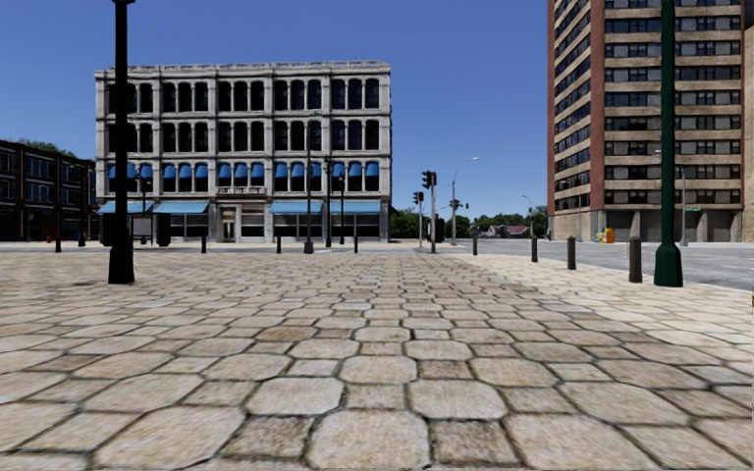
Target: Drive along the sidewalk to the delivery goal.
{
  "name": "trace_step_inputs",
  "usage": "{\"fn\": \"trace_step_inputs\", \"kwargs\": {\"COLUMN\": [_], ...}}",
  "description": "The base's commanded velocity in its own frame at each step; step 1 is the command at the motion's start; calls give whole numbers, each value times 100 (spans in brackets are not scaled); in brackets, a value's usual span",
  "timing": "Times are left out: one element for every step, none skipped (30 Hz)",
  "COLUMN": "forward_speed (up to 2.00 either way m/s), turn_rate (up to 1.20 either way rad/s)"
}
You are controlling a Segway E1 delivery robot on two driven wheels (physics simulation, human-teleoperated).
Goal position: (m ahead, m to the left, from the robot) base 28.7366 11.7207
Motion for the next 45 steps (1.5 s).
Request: {"fn": "trace_step_inputs", "kwargs": {"forward_speed": [200, 200, 200, 200, 200, 200, 200, 200, 200, 200, 200, 200, 200, 200, 200, 200, 200, 200, 200, 200, 200, 200, 200, 200, 200, 200, 200, 200, 200, 200, 200, 200, 200, 200, 200, 200, 200, 200, 200, 200, 200, 200, 200, 200, 200], "turn_rate": [0, 0, 0, 0, 0, 0, 0, 0, 0, 0, 0, 0, 0, 0, 0, 0, 0, 0, 0, 0, 0, 0, 0, 0, 0, 0, 0, 0, 0, 0, 0, 0, 0, 0, 0, 0, 0, 0, 0, 0, 0, 0, 0, 0, 0]}}
